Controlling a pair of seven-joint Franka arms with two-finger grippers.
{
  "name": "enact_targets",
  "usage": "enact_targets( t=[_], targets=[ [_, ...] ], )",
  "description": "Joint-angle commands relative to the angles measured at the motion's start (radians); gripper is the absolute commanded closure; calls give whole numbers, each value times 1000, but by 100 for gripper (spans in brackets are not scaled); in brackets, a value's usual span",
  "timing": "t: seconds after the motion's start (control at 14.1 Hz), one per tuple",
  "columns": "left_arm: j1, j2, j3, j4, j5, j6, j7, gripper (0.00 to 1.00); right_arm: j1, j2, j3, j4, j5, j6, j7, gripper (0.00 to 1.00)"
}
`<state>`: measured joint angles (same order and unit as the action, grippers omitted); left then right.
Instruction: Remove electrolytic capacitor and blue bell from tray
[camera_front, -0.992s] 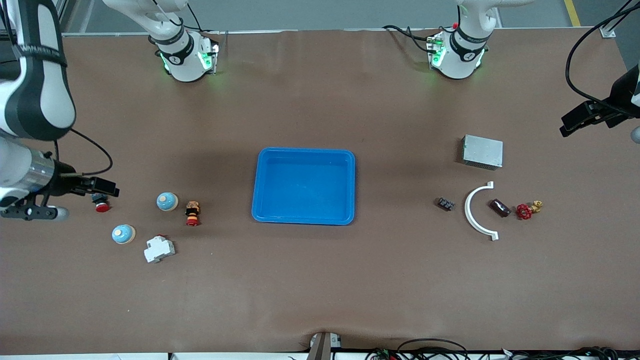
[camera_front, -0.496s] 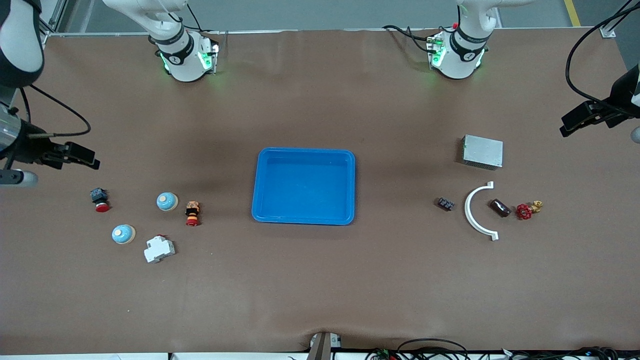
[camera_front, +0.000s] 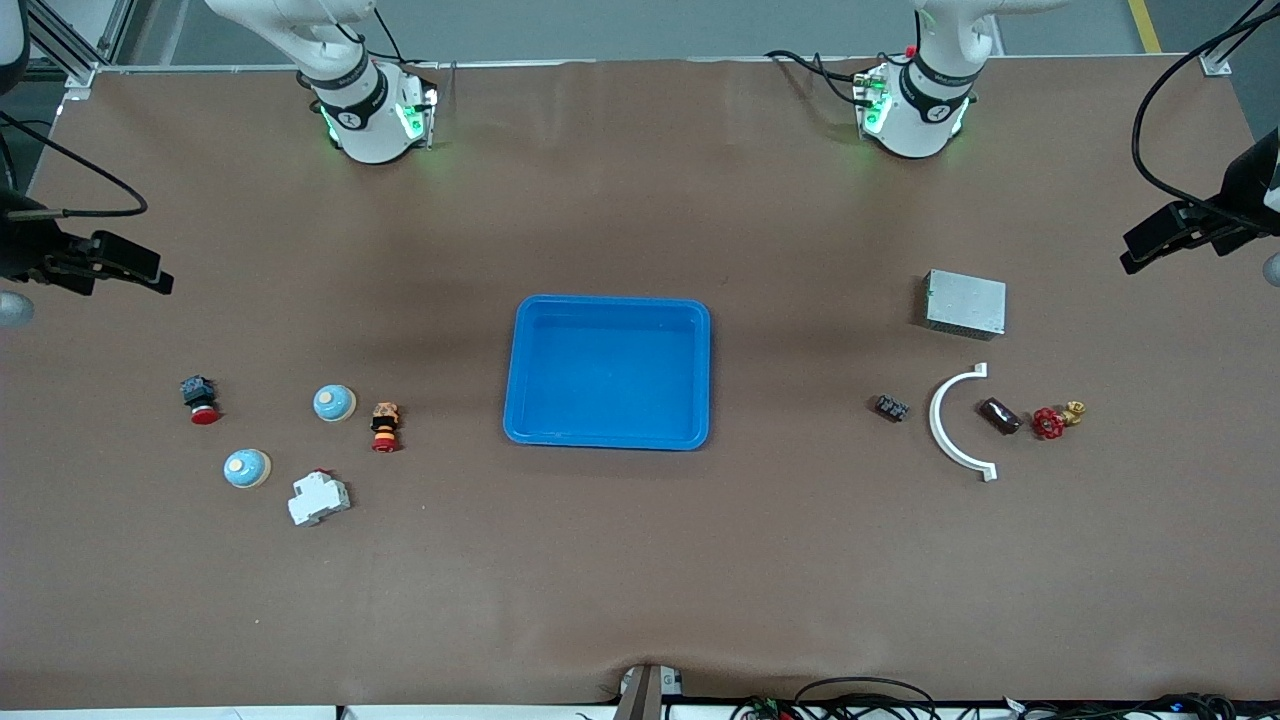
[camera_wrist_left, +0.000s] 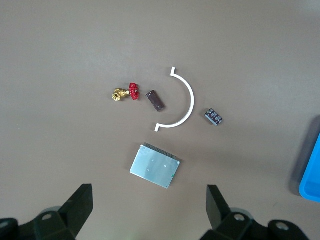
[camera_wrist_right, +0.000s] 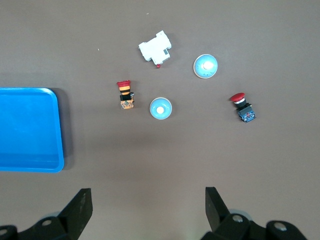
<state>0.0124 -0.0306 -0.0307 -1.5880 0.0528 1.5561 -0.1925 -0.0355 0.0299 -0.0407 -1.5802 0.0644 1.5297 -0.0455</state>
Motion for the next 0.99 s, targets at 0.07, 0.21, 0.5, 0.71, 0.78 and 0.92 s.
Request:
enact_targets(
  t=[0.07, 0.21, 0.5, 0.71, 0.78, 0.92],
  targets=[
    [1, -12, -3, -4, -22, 2, 60, 0, 22, -28, 4, 34, -51, -54, 16, 0],
    [4, -14, -2, -1, -79, 1, 85, 0, 23, -31, 4, 48, -61, -65, 16, 0],
    [-3, -23, -20, -1, -79, -7, 87, 0, 28, -47, 1, 58, -74, -62, 16, 0],
    [-5, -22, -25, 5, -73, -10, 111, 0, 28, -48, 1, 83, -97, -62, 18, 0],
    [-5, -22, -25, 5, -73, -10, 113, 0, 28, -54, 1, 88, -101, -57, 19, 0],
    [-5, -15, -25, 11, -64, -10, 108, 0, 28, -57, 1, 89, -106, -59, 19, 0]
  ],
)
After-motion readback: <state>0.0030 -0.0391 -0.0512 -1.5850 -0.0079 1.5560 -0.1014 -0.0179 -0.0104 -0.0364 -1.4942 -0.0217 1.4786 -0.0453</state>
